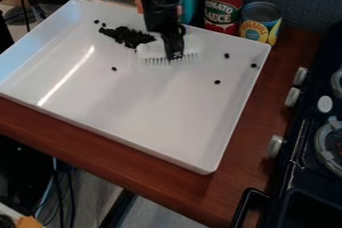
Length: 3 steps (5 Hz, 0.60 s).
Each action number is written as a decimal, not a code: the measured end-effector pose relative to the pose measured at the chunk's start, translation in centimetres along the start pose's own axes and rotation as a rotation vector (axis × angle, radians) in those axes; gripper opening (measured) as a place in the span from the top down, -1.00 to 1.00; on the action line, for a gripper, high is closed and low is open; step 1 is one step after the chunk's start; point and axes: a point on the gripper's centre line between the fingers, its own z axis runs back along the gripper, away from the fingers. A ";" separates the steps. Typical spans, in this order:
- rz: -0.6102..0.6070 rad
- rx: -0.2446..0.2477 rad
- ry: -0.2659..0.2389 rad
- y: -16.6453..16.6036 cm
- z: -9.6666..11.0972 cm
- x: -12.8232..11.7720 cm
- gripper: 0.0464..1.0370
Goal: Sweep into pile
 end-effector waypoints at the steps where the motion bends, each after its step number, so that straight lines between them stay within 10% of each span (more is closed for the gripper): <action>1: 0.090 -0.017 -0.001 -0.8 -0.1 0.3 -0.29; 3: 0.165 -0.028 -0.009 -1.5 -0.1 0.9 -0.29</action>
